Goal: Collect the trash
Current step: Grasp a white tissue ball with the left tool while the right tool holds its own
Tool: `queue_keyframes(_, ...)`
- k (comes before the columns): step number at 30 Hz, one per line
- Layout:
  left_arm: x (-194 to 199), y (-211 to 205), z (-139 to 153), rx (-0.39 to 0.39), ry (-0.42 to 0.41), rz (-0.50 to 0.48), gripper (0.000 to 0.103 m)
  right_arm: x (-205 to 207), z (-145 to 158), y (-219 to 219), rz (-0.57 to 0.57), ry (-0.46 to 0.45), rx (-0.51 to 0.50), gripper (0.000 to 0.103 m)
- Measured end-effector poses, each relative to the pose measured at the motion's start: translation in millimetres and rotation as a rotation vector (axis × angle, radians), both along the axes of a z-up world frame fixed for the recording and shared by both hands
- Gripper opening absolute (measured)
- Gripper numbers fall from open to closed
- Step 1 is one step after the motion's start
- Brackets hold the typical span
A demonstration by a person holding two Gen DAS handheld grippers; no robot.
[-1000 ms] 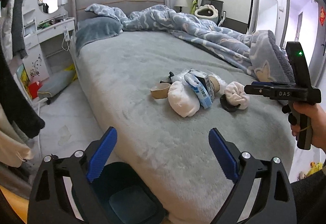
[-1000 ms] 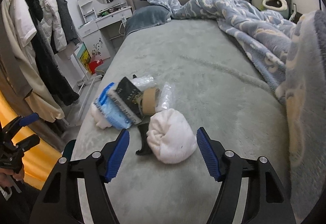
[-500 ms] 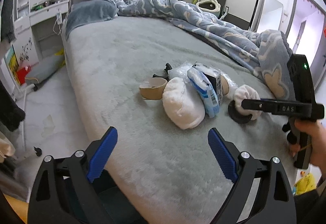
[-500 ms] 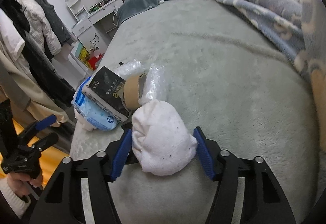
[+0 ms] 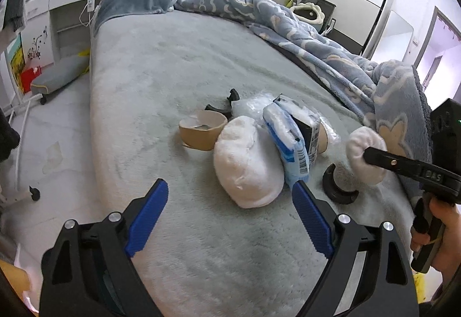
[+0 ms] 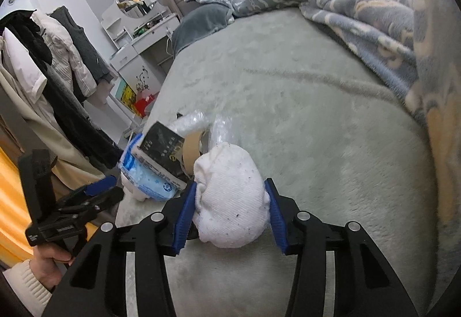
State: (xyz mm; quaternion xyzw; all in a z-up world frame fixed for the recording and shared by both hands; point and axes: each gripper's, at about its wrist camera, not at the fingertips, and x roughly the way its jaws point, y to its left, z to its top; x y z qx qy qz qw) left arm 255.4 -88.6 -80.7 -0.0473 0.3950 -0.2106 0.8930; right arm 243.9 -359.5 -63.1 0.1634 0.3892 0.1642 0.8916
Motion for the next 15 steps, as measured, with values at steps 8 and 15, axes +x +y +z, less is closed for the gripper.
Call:
queue_keyframes(8, 14.7, -7.4, -11.4, -0.025, 0.044, 0.026, 0.077, -3.8, 12.1, -2.0, 0.004, -0.034, 0.017, 0.048)
queue_keyframes(15, 19.6, -14.4, -11.7, -0.086, 0.057, -0.015, 0.055, -0.8, 25.2, 3.6, 0.025, -0.064, 0.028, 0.048)
